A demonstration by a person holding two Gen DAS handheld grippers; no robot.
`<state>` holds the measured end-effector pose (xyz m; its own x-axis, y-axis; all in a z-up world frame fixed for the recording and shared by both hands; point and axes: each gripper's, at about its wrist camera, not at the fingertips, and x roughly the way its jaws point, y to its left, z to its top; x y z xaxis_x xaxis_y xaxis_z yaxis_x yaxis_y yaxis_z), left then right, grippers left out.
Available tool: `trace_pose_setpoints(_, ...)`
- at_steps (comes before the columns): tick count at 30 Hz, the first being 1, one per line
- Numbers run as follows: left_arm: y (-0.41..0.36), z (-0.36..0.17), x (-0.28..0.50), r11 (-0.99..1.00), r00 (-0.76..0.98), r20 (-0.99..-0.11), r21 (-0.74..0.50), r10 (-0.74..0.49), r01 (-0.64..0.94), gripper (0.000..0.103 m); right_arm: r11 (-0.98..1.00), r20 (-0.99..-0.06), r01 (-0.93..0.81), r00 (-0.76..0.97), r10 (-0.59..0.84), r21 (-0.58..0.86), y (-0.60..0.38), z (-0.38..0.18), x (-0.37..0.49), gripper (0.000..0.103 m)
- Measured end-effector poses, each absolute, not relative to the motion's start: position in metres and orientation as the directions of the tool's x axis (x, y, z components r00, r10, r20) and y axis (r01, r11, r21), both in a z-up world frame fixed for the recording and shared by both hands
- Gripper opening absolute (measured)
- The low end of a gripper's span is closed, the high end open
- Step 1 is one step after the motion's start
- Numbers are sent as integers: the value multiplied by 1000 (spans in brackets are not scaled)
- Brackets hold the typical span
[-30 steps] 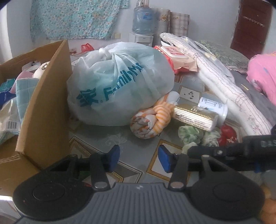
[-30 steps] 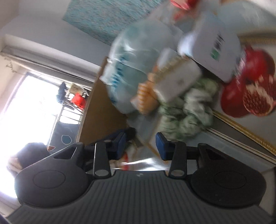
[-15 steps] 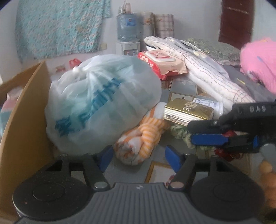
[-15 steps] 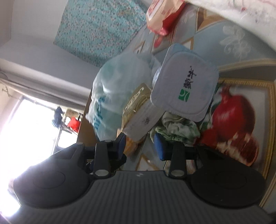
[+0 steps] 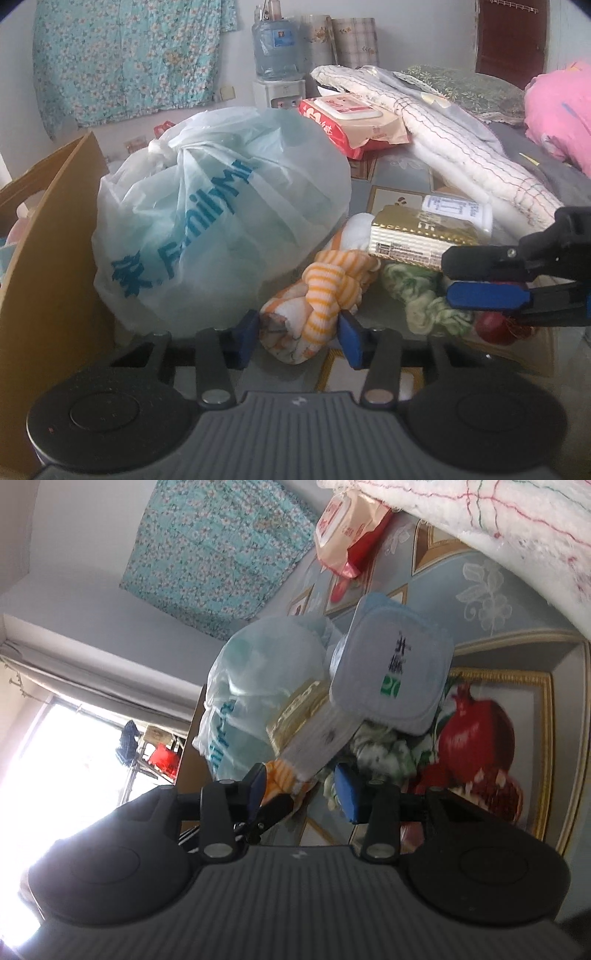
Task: Organize soft objects
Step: 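Move the right gripper to the orange-striped white cloth and grasp it, then carry the striped cloth with the right gripper into the box and release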
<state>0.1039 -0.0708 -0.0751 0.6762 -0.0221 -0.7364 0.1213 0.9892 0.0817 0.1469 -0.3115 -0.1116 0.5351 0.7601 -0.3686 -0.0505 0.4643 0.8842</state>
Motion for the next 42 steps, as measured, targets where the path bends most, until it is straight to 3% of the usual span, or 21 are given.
trace_pose_setpoints(9, -51, -71, 65, 990, 631, -770, -4, -94, 142, 44, 464, -380, -85, 454, 806, 882, -289, -109, 134, 45)
trace_pose_setpoints(13, -46, -66, 51, 977, 603, -776, -76, -184, 200, 46, 462, -388, -79, 430, 815, 883, -277, -108, 136, 45)
trace_pose_setpoints(18, -43, -53, 47, 961, 622, -738, -145, -262, 233, 66, 495, -429, -56, 420, 800, 867, -268, -106, 138, 49)
trace_pose_setpoints(23, -53, -54, 65, 960, 632, -731, -123, -258, 250, 70, 515, -456, -24, 429, 780, 857, -270, -106, 142, 50)
trace_pose_setpoints(28, -64, -78, 93, 964, 562, -794, -111, -232, 240, 61, 530, -479, -4, 420, 770, 848, -272, -110, 148, 50)
trace_pose_setpoints(30, -64, -85, 99, 964, 557, -797, -118, -234, 237, 47, 537, -488, -4, 413, 769, 843, -270, -112, 152, 50)
trace_pose_setpoints(35, -64, -84, 105, 952, 570, -768, -170, -291, 256, 43, 520, -468, -22, 404, 786, 854, -262, -114, 157, 48)
trace_pose_setpoints(42, -68, -51, 103, 948, 641, -710, -129, -293, 291, 43, 462, -393, -43, 459, 796, 886, -262, -88, 158, 48)
